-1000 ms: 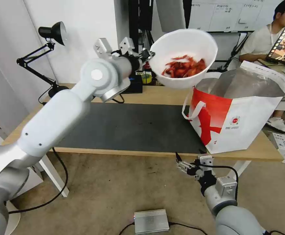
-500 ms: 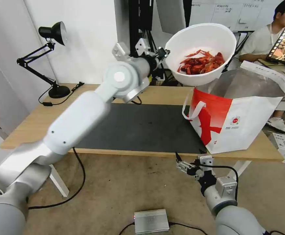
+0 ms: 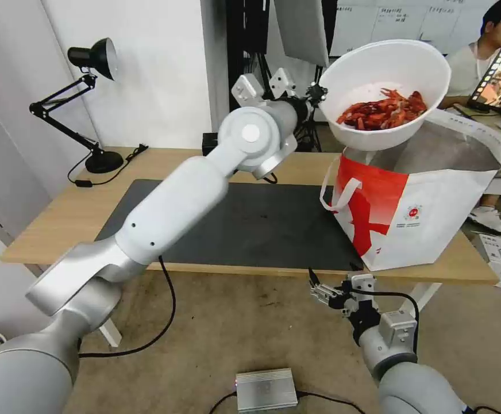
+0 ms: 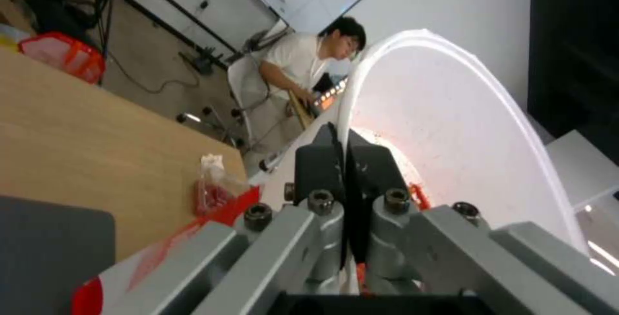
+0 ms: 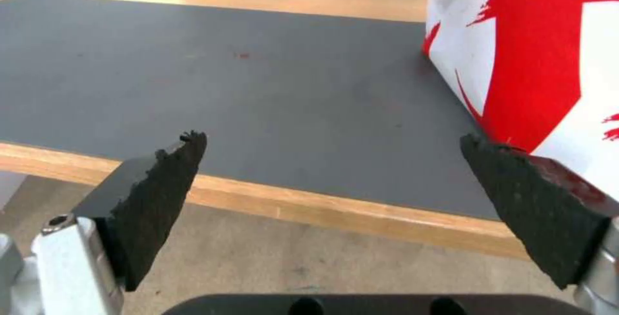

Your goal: Pick up the trash from the table and place it into the takeout bag.

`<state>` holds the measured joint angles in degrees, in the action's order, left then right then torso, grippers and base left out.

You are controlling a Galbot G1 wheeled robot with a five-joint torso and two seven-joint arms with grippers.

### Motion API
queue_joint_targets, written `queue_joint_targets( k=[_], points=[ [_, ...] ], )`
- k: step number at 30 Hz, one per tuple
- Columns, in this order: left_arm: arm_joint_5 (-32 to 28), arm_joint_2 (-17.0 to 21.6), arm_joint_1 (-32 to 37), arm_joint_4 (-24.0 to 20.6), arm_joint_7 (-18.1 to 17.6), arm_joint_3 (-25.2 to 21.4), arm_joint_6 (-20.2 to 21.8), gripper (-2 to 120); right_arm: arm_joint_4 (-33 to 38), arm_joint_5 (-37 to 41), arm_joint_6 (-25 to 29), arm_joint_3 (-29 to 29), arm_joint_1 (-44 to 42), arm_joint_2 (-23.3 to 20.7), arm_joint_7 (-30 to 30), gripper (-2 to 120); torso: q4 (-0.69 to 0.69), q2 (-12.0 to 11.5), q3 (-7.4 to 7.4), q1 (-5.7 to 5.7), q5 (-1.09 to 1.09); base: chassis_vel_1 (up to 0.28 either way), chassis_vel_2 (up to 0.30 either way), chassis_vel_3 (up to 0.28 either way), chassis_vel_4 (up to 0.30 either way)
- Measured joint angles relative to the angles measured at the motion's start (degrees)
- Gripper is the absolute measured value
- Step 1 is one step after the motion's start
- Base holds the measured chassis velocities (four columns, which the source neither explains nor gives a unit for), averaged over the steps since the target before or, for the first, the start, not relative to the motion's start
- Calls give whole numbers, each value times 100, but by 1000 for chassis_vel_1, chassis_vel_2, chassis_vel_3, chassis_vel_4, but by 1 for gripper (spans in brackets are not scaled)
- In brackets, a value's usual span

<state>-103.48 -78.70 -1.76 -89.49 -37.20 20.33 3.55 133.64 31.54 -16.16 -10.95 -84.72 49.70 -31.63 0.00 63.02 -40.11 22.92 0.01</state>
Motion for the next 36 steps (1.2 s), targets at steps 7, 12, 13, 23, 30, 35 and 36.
queue_joint_targets(
  k=[7, 12, 13, 23, 30, 35, 36],
  points=[
    [123, -254, 85, 74, 2, 46, -28, 0, 0, 0, 0, 0, 0, 0, 0, 100, -1, 0, 0, 0, 0, 0, 0, 0, 0],
    [222, -360, 107, 224, 22, 107, -30, 0, 0, 0, 0, 0, 0, 0, 0, 100, 0, 0, 0, 0, 0, 0, 0, 0, 0],
    [248, -365, 118, 252, 27, 134, -30, 0, 0, 0, 0, 0, 0, 0, 0, 100, 0, 1, 0, 0, 0, 0, 0, 0, 0],
    [384, -433, 162, 388, 42, 278, -32, 0, 0, 0, 0, 0, 0, 0, 0, 100, 0, 1, 0, 0, -1, 0, 0, 0, 0],
    [425, -395, 117, 393, 32, 327, 68, 3, 0, 0, 0, 0, 0, 0, 0, 100, 0, 1, 0, 0, -1, 0, 0, 0, 0],
    [397, -320, 71, 384, 44, 306, 98, 21, 0, 0, 0, 0, 0, 0, 0, 100, 0, 1, 0, 0, -1, 0, 0, 0, 0],
    [389, -293, 66, 360, 44, 306, 104, 28, 0, 0, 0, 0, 0, 0, 0, 100, 0, 1, 0, 0, -1, 0, 0, 0, 0]
  ],
)
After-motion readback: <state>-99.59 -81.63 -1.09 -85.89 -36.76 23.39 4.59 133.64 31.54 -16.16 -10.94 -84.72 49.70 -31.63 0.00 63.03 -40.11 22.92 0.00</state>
